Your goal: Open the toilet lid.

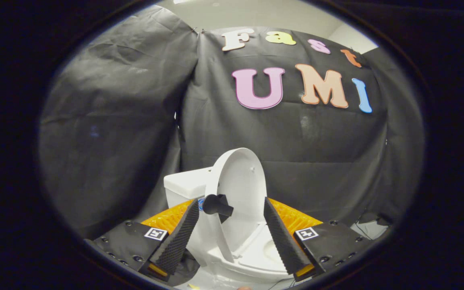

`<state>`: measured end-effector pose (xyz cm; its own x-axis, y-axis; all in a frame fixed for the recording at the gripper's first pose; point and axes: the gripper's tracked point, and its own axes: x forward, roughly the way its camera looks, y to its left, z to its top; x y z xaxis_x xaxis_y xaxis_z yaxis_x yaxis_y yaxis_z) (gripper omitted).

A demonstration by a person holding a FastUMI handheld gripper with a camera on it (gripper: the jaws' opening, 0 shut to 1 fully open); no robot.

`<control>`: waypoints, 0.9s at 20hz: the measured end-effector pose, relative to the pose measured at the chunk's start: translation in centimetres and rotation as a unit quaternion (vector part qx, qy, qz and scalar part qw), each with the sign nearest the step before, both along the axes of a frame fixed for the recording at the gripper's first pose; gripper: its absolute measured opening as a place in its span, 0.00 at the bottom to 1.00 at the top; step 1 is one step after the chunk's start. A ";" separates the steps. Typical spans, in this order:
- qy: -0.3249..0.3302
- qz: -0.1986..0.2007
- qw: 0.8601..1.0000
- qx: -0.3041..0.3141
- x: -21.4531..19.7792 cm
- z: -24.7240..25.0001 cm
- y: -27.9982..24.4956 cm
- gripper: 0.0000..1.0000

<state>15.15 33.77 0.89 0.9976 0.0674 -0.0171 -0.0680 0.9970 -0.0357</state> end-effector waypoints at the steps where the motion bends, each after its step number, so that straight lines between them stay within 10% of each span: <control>1: -0.002 -0.004 1.000 0.008 -0.3 0.3 -0.7 0.99; 18: -0.004 -0.043 0.998 0.054 -5.9 0.4 -9.6 0.97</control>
<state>9.29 24.15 1.31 0.9998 -0.0179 -0.0072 0.0184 0.9972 0.0730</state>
